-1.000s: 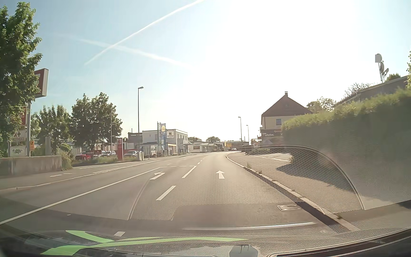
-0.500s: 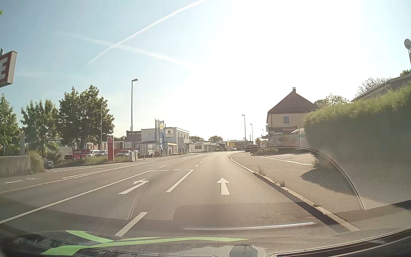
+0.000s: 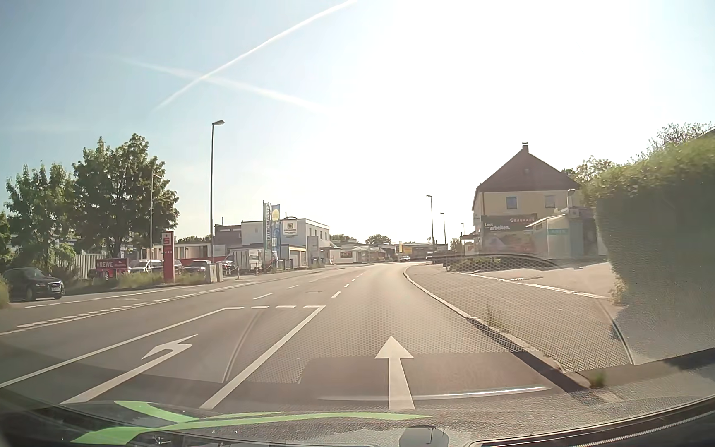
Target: Follow the waypoints while adhering to traffic rules and regulations
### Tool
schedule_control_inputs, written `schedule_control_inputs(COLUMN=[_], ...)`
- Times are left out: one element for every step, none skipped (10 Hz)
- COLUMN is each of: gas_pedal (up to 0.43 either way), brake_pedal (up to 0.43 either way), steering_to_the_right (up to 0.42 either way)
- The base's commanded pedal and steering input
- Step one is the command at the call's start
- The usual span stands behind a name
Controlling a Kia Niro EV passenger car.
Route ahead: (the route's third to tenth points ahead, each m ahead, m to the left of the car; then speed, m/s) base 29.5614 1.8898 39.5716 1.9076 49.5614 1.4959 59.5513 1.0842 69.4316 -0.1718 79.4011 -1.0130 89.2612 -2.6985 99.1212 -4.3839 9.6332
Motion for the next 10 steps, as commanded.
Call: schedule_control_inputs(gas_pedal=[0.177,0.177,0.177,0.177,0.177,0.177,0.177,0.177,0.177,0.177], brake_pedal=[0.000,0.000,0.000,0.000,0.000,0.000,0.000,0.000,0.000,0.000], steering_to_the_right=[-0.011,-0.011,-0.011,-0.011,-0.010,-0.011,-0.011,-0.009,-0.008,-0.008])
